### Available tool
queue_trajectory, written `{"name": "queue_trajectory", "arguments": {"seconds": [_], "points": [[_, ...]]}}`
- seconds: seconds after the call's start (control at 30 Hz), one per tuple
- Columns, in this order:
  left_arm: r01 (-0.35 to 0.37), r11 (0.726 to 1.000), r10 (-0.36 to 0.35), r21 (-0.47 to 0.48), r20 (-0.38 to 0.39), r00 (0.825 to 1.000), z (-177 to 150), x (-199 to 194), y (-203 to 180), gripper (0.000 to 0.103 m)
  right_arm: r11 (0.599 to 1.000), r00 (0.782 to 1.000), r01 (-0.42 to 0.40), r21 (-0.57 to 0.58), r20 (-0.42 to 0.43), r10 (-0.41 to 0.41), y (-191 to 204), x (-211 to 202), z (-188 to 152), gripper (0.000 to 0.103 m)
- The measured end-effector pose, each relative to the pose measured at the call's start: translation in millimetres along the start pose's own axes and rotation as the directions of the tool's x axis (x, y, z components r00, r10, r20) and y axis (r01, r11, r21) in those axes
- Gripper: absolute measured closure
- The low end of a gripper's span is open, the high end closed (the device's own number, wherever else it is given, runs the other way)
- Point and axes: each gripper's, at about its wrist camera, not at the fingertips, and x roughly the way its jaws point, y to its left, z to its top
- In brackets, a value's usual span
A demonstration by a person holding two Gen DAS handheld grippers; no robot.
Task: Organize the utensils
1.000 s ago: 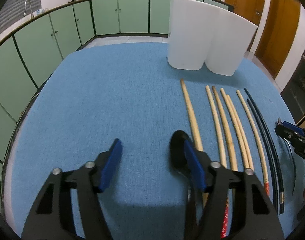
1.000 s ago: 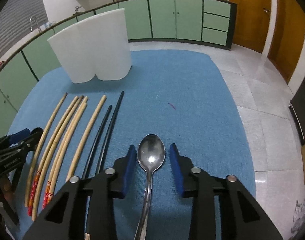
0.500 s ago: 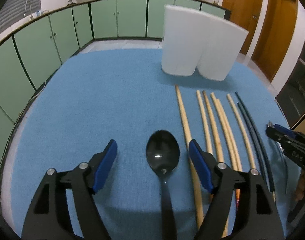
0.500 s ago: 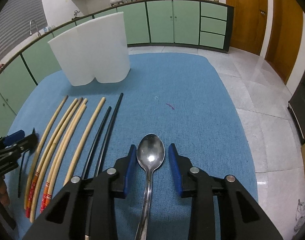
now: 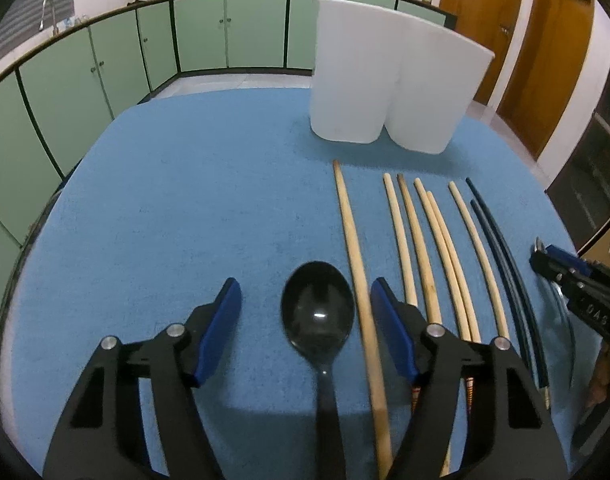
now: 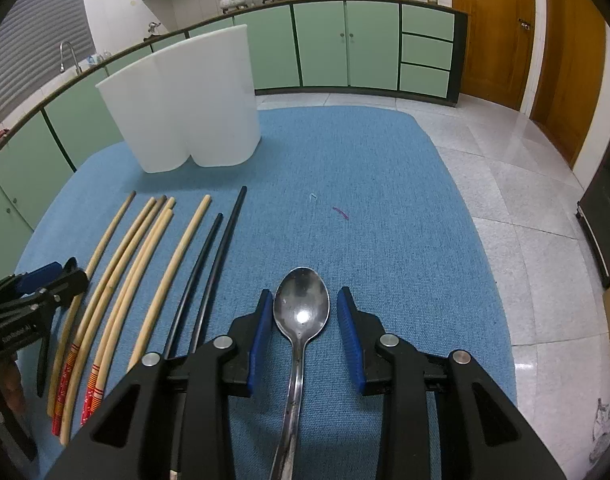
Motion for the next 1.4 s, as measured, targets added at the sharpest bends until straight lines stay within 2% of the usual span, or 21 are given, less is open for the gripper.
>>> {"name": "queue_trajectory", "arguments": {"seconds": [0.1,0.57,0.67,0.73,0.8,0.9,1.07,1.13,1.17,1.2,1.4], "points": [[-0.005,1.0,0.006,-0.015,0.027,1.0,-0.4,-7.2,6.3,0.041,1.0,1.0,0.0,0.0,0.0,0.0,-0.3,-0.3,-0.2,0.07],[-0.038,0.999,0.038,0.005,-0.012,0.999,1.0,7.5,4.1,0.043,1.0,1.0,0.007,-0.008,-0.001,-0.007,1.3,0.9,0.3,0.07],[-0.032,0.999,0.032,0.003,-0.001,0.999,0.1,5.4,5.3,0.069,1.0,1.0,0.007,-0.007,-0.001,-0.007,2.0,0.7,0.4,0.07],[-0.004,1.0,0.004,0.001,0.001,1.0,-0.4,3.4,7.1,0.092,1.0,1.0,0.008,-0.007,-0.001,-0.008,2.0,0.8,0.3,0.07],[0.011,1.0,-0.011,0.005,0.004,1.0,-1.5,1.2,9.9,0.098,1.0,1.0,0.007,-0.007,-0.001,-0.007,1.8,0.8,0.3,0.07],[0.036,0.999,-0.036,0.003,0.008,0.999,-3.5,-1.6,15.2,0.1,1.0,1.0,0.007,-0.007,-0.001,-0.007,2.0,0.9,0.2,0.07],[0.061,0.998,-0.061,-0.02,0.001,0.998,-2.0,-8.2,20.3,0.096,1.0,1.0,0.008,-0.007,-0.001,-0.008,1.9,0.8,0.4,0.07],[0.058,0.998,-0.058,-0.021,0.014,0.998,0.6,-13.6,21.5,0.077,1.0,1.0,0.009,-0.007,-0.001,-0.009,2.0,0.8,0.3,0.07],[0.055,0.998,-0.055,-0.026,0.024,0.998,1.0,-16.7,20.6,0.065,1.0,1.0,0.01,-0.006,0.0,-0.01,2.0,0.8,0.3,0.07],[0.058,0.998,-0.057,-0.03,0.033,0.998,1.8,-19.3,17.9,0.061,1.0,1.0,0.011,-0.007,0.0,-0.011,2.0,0.6,0.4,0.07],[0.048,0.999,-0.048,-0.019,0.012,0.999,2.8,-9.0,2.1,0.055,1.0,1.0,0.01,-0.005,0.001,-0.01,2.0,0.7,0.1,0.07]]}}
